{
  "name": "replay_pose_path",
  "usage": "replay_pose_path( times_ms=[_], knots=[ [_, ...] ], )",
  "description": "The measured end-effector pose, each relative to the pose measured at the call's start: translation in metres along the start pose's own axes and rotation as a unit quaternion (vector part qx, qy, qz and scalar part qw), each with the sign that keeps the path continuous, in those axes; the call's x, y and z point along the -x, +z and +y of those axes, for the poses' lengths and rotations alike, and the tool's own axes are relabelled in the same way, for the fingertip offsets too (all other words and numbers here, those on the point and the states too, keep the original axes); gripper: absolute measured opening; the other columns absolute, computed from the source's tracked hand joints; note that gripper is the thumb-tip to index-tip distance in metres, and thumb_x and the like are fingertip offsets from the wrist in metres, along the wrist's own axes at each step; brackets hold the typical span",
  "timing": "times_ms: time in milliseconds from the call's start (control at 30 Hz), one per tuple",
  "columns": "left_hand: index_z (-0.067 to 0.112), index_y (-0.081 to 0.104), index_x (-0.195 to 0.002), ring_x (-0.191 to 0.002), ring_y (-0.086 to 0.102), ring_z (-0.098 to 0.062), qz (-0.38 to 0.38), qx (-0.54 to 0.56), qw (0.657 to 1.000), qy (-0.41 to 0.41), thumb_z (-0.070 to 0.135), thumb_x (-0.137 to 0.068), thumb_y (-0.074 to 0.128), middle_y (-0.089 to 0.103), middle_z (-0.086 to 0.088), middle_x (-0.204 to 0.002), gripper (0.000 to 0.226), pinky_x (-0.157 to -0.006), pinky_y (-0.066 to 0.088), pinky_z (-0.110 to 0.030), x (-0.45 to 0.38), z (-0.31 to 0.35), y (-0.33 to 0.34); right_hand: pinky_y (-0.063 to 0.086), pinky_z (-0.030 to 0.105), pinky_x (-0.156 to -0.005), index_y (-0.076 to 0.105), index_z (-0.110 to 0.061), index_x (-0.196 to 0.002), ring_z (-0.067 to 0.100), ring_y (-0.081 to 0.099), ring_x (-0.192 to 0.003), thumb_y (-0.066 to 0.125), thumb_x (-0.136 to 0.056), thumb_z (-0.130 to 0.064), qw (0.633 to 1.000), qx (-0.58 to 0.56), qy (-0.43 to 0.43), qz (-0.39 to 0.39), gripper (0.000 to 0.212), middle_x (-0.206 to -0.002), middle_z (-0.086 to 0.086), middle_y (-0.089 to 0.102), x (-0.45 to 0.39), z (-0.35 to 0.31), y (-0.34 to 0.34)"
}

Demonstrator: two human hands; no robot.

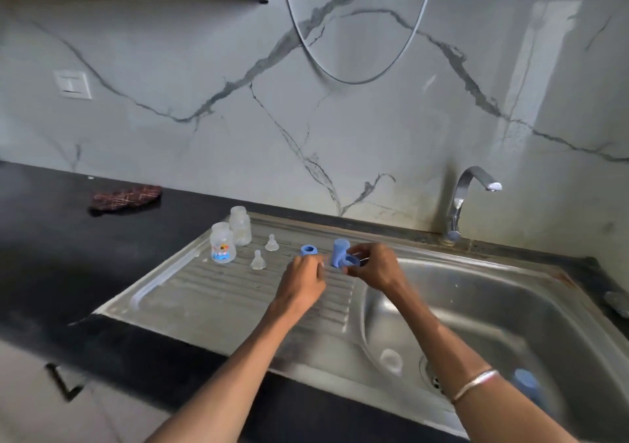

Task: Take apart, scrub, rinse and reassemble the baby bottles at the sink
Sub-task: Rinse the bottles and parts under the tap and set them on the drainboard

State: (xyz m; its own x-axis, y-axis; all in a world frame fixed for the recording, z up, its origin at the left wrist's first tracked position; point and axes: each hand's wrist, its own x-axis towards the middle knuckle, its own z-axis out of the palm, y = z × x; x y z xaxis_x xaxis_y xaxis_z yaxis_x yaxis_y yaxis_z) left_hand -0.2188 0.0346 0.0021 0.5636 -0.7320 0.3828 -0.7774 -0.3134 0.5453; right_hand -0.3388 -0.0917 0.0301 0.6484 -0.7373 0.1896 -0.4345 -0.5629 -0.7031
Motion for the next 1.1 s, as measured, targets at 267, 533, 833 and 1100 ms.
replay_pose_path(
  times_ms=[267,533,833,1100],
  knots=[
    [0.016,0.073,-0.108,-0.1,0.067,-0.034,-0.017,-0.051,0.997,-0.054,0.004,-0.091,0.047,0.073,-0.013,-0.105,0.033,-0.081,0.056,-0.045,0.009,-0.073,-0.05,0.04,0.024,-0.07,0.073,-0.007,-0.1,0.019,0.058,-0.084,0.077,-0.078,-0.012,0.999,0.013,-0.017,-0.045,0.023,-0.091,0.011,0.068,-0.022,-0.04,0.088],
    [0.012,0.07,-0.117,-0.101,0.067,-0.032,-0.026,-0.046,0.997,-0.059,0.003,-0.091,0.05,0.071,-0.015,-0.11,0.034,-0.085,0.056,-0.045,0.003,-0.09,-0.048,0.045,0.018,-0.077,0.07,-0.006,-0.117,0.018,0.068,-0.098,0.081,-0.077,-0.015,0.998,0.027,-0.031,-0.055,0.042,-0.11,0.007,0.073,-0.037,-0.039,0.118],
    [0.016,0.07,-0.113,-0.09,0.067,-0.036,-0.008,-0.021,1.0,-0.007,-0.003,-0.082,0.048,0.073,-0.014,-0.096,0.043,-0.072,0.054,-0.038,0.002,-0.043,-0.021,0.056,0.027,-0.082,0.073,-0.018,-0.102,0.012,0.069,-0.08,0.084,-0.076,-0.01,0.997,-0.04,-0.044,-0.049,0.029,-0.089,-0.004,0.072,-0.025,-0.007,0.055],
    [0.017,0.07,-0.121,-0.103,0.066,-0.031,-0.059,0.034,0.993,0.095,-0.001,-0.085,0.046,0.073,-0.013,-0.109,0.047,-0.083,0.053,-0.037,0.0,0.064,0.041,0.059,0.025,-0.071,0.076,-0.012,-0.091,0.015,0.071,-0.062,0.073,-0.085,-0.003,0.999,0.03,0.007,-0.016,0.011,-0.066,0.006,0.074,0.009,0.082,-0.068]
  ],
)
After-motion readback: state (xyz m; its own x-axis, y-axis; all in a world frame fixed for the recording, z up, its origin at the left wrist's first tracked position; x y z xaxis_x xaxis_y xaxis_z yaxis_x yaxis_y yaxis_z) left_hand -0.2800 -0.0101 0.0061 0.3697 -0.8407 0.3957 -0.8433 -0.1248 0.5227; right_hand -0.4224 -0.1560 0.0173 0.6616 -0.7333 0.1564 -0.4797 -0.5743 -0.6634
